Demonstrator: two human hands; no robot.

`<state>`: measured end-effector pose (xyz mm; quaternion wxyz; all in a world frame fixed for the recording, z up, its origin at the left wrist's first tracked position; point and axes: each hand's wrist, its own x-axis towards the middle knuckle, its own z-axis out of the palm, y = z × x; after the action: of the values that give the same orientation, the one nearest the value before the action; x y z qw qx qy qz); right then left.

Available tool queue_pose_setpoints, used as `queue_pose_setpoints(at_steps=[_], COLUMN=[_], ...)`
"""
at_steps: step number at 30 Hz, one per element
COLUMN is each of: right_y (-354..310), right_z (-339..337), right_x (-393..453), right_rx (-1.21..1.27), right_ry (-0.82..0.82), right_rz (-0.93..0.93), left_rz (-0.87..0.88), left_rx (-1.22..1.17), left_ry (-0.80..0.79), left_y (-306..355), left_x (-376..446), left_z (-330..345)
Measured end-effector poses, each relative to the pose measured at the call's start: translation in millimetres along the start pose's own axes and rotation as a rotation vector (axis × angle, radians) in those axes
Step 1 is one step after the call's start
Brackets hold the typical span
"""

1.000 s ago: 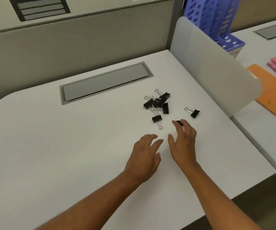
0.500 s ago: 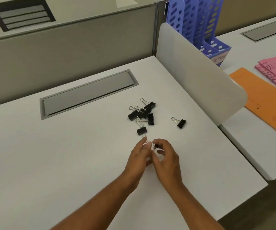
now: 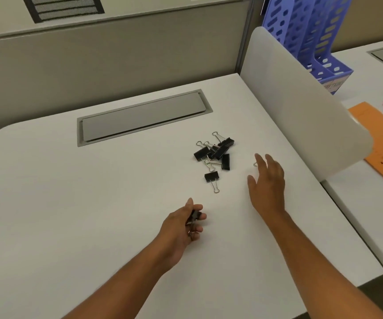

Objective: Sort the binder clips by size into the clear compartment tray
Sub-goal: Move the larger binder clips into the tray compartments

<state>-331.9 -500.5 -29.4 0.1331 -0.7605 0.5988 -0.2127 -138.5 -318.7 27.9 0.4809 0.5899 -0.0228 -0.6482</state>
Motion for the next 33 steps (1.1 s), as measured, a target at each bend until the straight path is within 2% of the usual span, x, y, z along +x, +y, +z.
queue_pose_setpoints(at_steps=[3, 6, 9, 11, 14, 16, 18, 21, 27, 33], right_y=[18.1, 11.7, -12.9, -37.0, -80.8, -108.6, -138.1, -184.8, -284.3, -400.6], right_z=[15.6, 17.7, 6.8, -0.4, -6.1, -8.4, -10.5, -7.3, 16.1, 36.9], right_x=[5.3, -11.0, -37.6, -58.0, -87.9, -109.3, -131.5, -163.5, -228.9, -277.6], right_rx=[-0.066, 0.042, 0.243, 0.521, 1.083, 1.403, 1.536, 1.48, 0.853, 0.706], right_ry=[0.0, 0.084, 0.065, 0.051, -0.024, -0.201, -0.411, -0.625, -0.731, -0.878], right_rz=[-0.027, -0.014, 0.086, 0.302, 0.725, 0.931, 0.973, 0.873, 0.435, 0.103], left_rz=[0.023, 0.042, 0.047, 0.052, 0.069, 0.091, 0.12, 0.173, 0.328, 0.527], left_rx=[-0.02, -0.031, -0.026, -0.02, -0.014, -0.009, -0.011, -0.02, -0.109, -0.241], left_ry=[-0.038, -0.047, -0.042, -0.044, -0.032, -0.014, 0.012, 0.034, 0.168, 0.427], left_y=[-1.8, -1.5, -0.9, -0.7, -0.1, 0.3, 0.6, 1.3, 4.4, 1.2], left_x=[-7.1, -14.5, -24.8, -31.8, -43.7, -54.0, -66.3, -86.8, -147.7, -217.7], left_z=[-10.0, -21.6, -36.0, -47.8, -68.9, -84.9, -103.6, -138.3, -228.2, -328.7])
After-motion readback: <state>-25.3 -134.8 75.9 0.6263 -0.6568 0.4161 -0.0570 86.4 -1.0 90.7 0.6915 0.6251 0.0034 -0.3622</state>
